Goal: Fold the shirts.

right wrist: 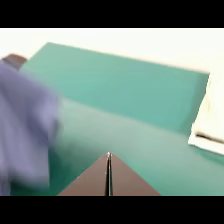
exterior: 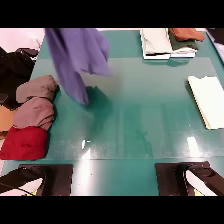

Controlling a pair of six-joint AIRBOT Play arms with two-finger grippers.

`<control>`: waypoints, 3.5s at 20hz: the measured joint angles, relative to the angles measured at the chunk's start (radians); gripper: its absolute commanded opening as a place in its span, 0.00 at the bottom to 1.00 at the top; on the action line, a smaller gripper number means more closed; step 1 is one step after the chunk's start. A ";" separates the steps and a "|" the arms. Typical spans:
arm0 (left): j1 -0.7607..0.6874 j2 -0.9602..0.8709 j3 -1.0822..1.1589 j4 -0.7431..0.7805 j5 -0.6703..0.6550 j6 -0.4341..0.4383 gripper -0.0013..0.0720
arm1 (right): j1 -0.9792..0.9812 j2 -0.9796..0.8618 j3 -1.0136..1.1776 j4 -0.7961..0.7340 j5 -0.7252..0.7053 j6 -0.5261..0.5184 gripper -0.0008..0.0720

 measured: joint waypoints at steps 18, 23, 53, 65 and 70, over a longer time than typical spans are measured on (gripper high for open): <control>0.272 0.029 -0.459 -0.196 -0.342 -0.051 0.77 | 0.000 0.019 0.092 0.000 0.113 0.000 0.04; 0.383 0.148 -0.926 -0.312 -0.254 -0.062 0.77 | 0.000 0.019 0.092 0.000 0.115 0.000 0.04; 0.414 0.182 -1.011 -0.695 0.012 0.071 0.05 | -0.262 0.035 -0.309 -0.027 0.328 0.001 0.58; 0.413 0.180 -0.889 -0.661 -0.019 0.076 0.05 | -0.015 -0.298 -0.874 0.187 0.026 -0.045 0.59; 0.413 0.180 -0.885 -0.657 -0.020 0.077 0.05 | 0.109 -0.443 -0.773 0.216 -0.040 -0.055 0.04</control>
